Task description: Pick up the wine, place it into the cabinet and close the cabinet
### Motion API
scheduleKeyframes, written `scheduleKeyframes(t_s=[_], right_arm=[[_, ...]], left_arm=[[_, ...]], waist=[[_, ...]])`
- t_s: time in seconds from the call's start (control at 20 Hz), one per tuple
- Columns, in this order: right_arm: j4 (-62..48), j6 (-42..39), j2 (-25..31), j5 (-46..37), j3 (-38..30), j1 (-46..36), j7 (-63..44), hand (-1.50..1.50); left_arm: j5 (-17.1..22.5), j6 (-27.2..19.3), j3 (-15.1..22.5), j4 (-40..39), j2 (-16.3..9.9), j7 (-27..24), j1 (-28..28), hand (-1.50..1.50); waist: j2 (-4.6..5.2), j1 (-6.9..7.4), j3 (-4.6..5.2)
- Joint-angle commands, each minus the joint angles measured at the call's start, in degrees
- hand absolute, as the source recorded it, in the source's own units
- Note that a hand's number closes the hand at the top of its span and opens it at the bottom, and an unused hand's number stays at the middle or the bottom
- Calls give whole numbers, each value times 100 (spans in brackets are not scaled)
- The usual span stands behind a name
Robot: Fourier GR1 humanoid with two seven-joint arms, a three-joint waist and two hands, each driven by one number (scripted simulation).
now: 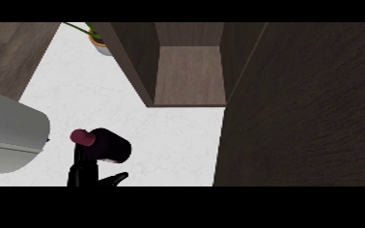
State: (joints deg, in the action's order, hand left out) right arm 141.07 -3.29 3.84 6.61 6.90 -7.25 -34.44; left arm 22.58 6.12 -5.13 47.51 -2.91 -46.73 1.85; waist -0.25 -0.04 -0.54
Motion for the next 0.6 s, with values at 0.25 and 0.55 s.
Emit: scheduleKeyframes(t_s=[0.25,0.55], right_arm=[[697,32,-23,76,176,266,-297,-150],[230,10,2,159,-39,-81,-249,-150]], left_arm=[[80,592,-241,-902,-188,-372,-618,-150],[-61,242,-84,-530,57,-442,-516,-150]], waist=[[21,-56,61],[23,-17,57]])
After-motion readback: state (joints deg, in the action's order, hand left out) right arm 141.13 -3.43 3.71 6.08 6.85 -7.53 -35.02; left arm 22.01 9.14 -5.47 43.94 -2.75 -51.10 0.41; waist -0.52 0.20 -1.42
